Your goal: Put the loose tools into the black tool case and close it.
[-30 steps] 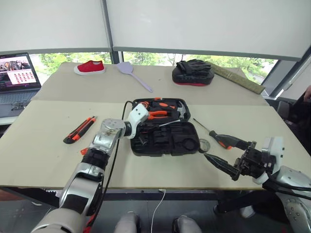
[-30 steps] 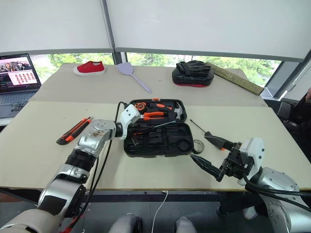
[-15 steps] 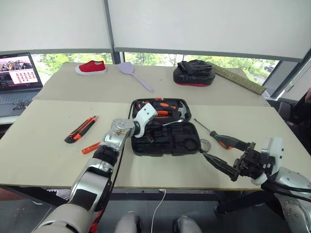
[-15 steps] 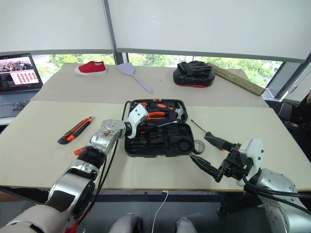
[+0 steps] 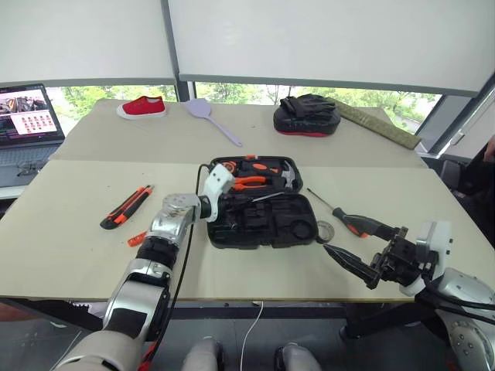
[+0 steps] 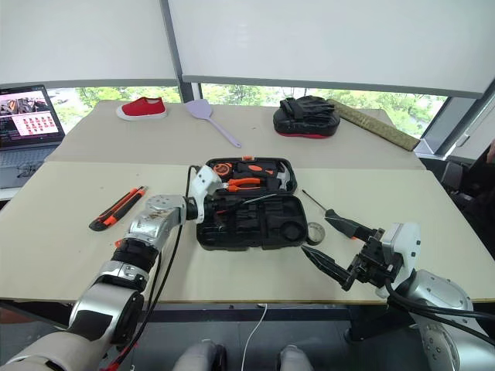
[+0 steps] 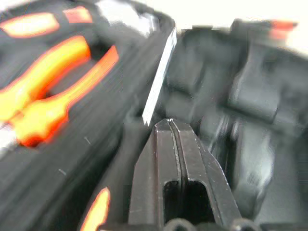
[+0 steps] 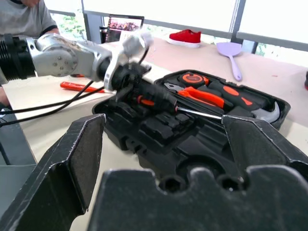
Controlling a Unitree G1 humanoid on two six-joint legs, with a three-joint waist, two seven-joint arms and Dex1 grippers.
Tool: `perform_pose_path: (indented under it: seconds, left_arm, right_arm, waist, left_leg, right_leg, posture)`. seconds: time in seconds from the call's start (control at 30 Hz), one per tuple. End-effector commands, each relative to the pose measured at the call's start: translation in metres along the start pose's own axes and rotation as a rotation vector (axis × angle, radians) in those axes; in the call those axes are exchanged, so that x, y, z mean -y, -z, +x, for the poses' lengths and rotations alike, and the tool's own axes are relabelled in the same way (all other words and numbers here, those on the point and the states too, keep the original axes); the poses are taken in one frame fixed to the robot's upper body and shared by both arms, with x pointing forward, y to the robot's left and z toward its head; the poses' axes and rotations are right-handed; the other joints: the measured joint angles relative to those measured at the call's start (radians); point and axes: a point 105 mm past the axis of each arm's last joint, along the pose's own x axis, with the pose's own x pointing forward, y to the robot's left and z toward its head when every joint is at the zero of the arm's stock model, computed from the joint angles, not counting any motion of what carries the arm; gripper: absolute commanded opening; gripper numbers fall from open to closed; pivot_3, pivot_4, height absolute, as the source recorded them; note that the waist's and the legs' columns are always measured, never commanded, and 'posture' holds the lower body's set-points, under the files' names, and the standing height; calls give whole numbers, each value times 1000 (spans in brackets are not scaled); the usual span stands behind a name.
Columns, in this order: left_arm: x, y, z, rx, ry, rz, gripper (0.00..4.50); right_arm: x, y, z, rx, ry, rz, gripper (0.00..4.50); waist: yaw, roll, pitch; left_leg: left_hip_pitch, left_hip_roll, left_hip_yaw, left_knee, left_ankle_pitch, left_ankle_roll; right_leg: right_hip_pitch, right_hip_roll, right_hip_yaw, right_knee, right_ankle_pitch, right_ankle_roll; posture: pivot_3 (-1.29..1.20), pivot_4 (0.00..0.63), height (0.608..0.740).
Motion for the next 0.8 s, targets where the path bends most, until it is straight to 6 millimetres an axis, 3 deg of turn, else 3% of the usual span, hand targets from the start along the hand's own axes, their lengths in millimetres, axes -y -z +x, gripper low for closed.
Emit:
perform_pose_path:
  seconds: [0.03,0.23,0.67,0.8]
  left_arm:
    - [-1,-20,7,50,-22,63,48]
    - [-8,1,18,-85,-99,101,48]
    - [18,34,25,-233,58,83,48]
    - [17,40,24,-260,66,120,48]
  right_arm:
    - [0,-13,-2,37,5,-58,4500]
    - [-1,-12,-2,33,3,-55,4500]
    - [-3,-11,-4,32,18,-48,4500]
    - [-4,-11,-4,31,23,-46,4500]
  waist:
    - [1,0,0]
    - [5,0,0]
    - [9,0,0]
    - [10,0,0]
  left_leg:
    - [0,0,0,0,0,0]
    - [0,0,0,0,0,0]
    - [0,0,0,0,0,0]
    - [0,0,0,0,0,0]
  right_leg:
    - [0,0,0,0,0,0]
    - [0,0,0,0,1,2]
    - [0,0,0,0,0,0]
    - [0,0,0,0,-1,-1]
  posture:
    - [0,150,740]
    - [0,150,740]
    - [0,150,740]
    - [0,150,740]
